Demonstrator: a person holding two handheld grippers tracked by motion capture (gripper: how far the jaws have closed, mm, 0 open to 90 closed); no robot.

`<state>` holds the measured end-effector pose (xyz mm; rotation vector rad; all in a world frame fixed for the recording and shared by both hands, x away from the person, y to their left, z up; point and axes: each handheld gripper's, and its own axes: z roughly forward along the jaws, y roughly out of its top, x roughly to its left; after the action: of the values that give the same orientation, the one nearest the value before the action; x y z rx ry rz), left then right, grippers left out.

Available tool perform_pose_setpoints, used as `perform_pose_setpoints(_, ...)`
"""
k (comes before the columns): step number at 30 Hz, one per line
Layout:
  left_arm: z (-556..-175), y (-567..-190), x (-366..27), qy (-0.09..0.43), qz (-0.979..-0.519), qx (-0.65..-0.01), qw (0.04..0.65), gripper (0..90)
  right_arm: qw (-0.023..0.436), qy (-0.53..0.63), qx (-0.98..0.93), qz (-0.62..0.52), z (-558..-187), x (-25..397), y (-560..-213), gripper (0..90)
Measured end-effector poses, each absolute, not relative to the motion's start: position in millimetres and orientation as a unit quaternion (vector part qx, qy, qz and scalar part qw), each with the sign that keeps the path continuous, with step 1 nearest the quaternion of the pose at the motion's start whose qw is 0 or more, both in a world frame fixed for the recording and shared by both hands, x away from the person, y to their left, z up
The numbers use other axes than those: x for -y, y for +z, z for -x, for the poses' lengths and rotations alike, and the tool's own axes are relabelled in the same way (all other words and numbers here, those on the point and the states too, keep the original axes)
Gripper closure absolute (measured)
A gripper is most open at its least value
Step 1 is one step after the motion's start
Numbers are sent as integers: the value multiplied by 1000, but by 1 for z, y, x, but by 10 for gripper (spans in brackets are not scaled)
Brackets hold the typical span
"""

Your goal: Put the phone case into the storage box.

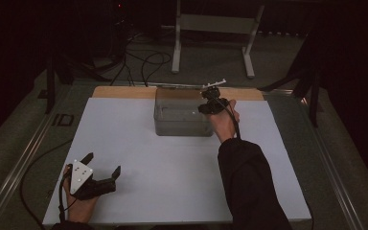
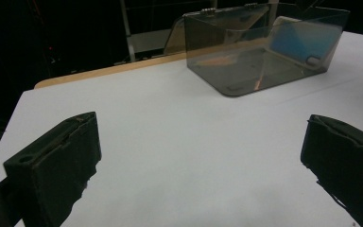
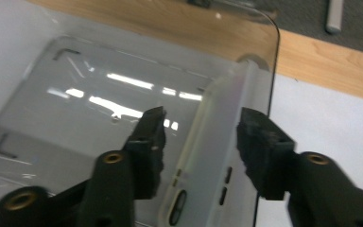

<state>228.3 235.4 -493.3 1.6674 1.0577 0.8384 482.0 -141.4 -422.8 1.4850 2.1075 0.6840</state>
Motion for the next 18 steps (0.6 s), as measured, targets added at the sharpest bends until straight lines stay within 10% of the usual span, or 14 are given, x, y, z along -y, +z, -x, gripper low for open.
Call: perform_pose_setpoints(18,-229,-494,-236,342,-683,-435,477,3,248,312,-767,-504,-461,141,-415,118)
